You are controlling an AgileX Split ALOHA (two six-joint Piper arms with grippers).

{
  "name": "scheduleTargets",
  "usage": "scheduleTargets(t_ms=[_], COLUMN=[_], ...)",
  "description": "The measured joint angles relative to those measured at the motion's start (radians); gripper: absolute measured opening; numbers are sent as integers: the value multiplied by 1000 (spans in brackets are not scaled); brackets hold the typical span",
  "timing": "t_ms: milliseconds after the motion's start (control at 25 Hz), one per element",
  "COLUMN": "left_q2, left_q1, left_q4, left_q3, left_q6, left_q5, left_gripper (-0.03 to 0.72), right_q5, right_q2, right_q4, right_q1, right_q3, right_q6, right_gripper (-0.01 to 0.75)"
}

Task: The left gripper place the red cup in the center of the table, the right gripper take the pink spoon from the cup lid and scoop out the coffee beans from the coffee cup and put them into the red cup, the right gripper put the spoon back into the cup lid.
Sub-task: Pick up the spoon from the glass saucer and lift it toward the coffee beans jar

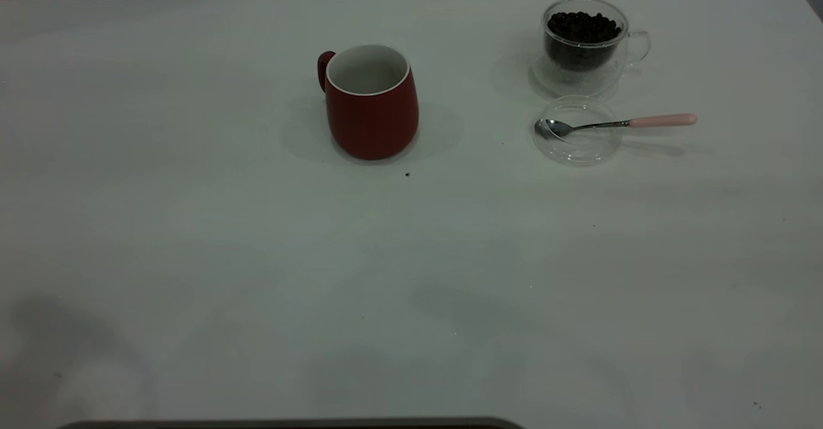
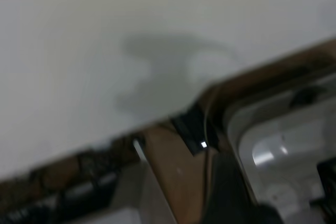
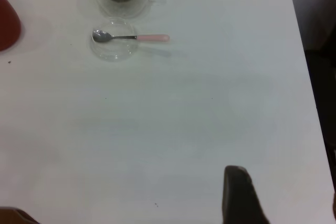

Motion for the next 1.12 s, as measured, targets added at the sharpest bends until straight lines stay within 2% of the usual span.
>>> scheduleTargets(t_ms=[160, 360, 560, 920, 1120], left_q2=[-180, -380, -528, -720, -807], left_q1=[0, 0, 0, 3, 81], left_q4=[-1, -3, -3, -1, -1], left_q3=[194, 312, 343, 352, 352], left_q6=[-24, -76, -94, -94, -95], left_q5=[-6, -6, -56, -54, -52], left_gripper=[587, 587, 587, 587, 587], right_q5=[0, 0, 0, 0, 0], right_q2=[0, 0, 0, 0, 0], right_q4=[0, 0, 0, 0, 0], right_q1=[0, 0, 0, 0, 0], right_q3=[0, 0, 0, 0, 0], right_q6=[0, 0, 0, 0, 0], right_gripper=[453, 453, 453, 453, 453])
